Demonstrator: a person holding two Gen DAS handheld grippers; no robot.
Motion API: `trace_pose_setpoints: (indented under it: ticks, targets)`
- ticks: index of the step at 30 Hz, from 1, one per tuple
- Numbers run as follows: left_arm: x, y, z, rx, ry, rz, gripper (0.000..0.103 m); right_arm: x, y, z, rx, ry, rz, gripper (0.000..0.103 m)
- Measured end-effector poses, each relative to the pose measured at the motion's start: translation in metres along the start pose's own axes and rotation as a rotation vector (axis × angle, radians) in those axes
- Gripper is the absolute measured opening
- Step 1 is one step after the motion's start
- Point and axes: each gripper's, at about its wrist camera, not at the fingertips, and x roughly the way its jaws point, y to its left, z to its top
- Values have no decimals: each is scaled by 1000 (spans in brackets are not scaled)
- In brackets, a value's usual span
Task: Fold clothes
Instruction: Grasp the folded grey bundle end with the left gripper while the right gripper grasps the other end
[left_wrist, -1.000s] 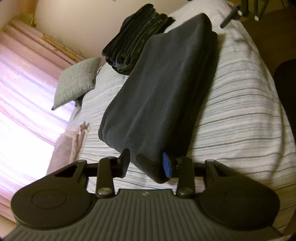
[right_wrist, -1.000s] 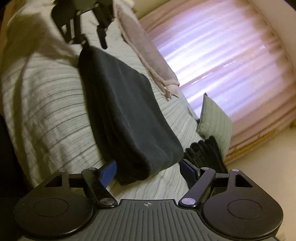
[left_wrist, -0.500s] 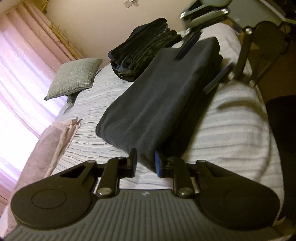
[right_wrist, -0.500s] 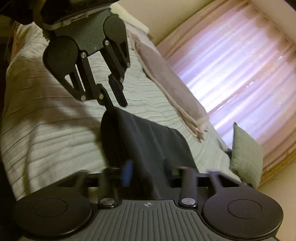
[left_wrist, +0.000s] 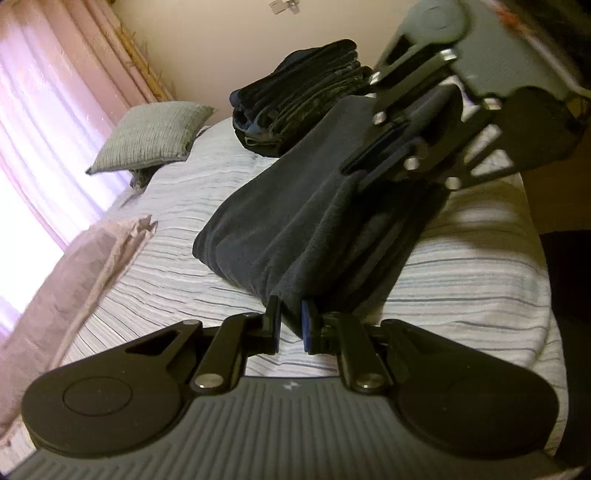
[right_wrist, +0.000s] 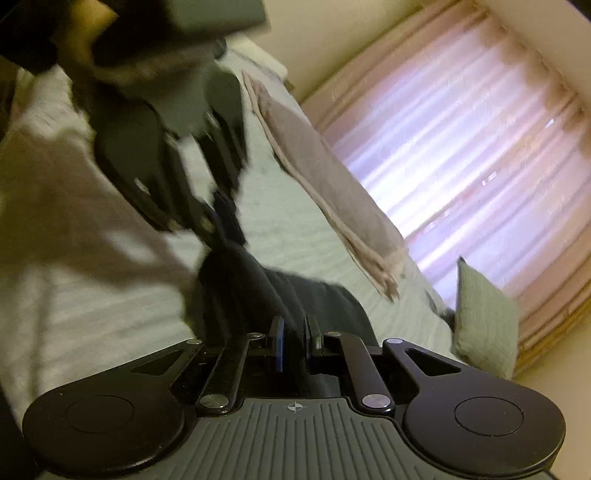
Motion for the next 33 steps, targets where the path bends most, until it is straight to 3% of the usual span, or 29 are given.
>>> trace_pose_setpoints:
  ticks: [9, 13, 14, 15, 17, 20, 25, 30, 33]
  targets:
    - [2, 26, 5, -138, 0, -95, 11, 17, 22, 13, -41, 47, 39, 8]
    - [3, 21, 9, -52, 23, -84, 20, 25, 32, 19, -59, 68, 56, 9]
    - [3, 19, 9, -23, 29, -78, 22, 26, 35, 19, -67, 73, 57, 22]
    - [3, 17, 10, 7, 35, -72, 25, 27, 37, 19, -75, 74, 58, 41]
    - [3, 13, 12, 66, 47, -59, 29, 26, 41, 18, -83, 71, 69, 50]
    - [3, 8, 14, 114, 52, -51, 29, 26, 43, 19, -73, 76, 73, 50]
    - [4, 14, 11, 81, 41, -69, 29, 27, 33, 22, -29, 91, 83, 49]
    - [5, 13, 11, 100, 38, -70, 29, 26, 30, 24, -35, 104, 69, 32]
    - [6, 11, 11, 121, 38, -69, 29, 26, 33, 23, -68, 120, 52, 32]
